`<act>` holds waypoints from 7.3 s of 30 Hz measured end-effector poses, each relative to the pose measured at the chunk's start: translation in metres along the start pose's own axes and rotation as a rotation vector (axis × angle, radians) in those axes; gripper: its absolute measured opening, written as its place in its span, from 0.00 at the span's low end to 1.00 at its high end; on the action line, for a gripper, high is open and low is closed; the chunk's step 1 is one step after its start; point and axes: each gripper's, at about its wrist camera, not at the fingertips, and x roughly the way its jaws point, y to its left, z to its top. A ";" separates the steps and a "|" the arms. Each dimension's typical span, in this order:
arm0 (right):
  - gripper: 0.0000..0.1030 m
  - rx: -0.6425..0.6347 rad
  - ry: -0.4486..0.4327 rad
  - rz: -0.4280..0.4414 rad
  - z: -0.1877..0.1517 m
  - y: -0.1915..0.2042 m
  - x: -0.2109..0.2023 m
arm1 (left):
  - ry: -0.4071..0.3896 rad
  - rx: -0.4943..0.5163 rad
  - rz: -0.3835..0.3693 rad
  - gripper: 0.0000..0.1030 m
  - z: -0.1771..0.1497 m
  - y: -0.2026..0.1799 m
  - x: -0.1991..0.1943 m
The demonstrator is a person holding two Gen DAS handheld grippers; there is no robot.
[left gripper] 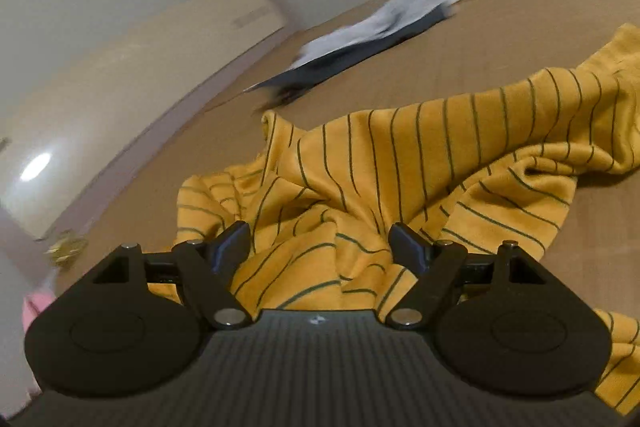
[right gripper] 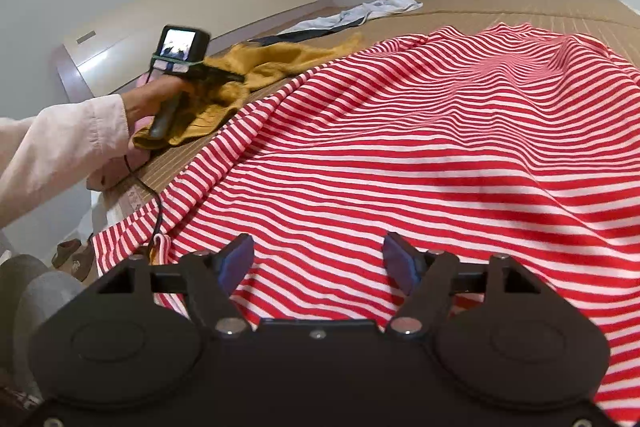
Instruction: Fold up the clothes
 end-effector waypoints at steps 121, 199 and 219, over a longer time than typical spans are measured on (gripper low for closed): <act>0.74 -0.034 0.025 -0.236 -0.054 -0.020 -0.211 | 0.029 -0.068 -0.833 0.95 -0.046 -0.169 -0.293; 0.05 0.141 -0.088 0.340 0.121 0.076 0.053 | -0.051 -0.459 -0.838 0.95 -0.115 0.110 -0.225; 0.50 -0.033 0.047 -0.058 0.064 0.049 0.026 | 0.105 -0.368 -1.111 0.95 -0.128 0.038 -0.250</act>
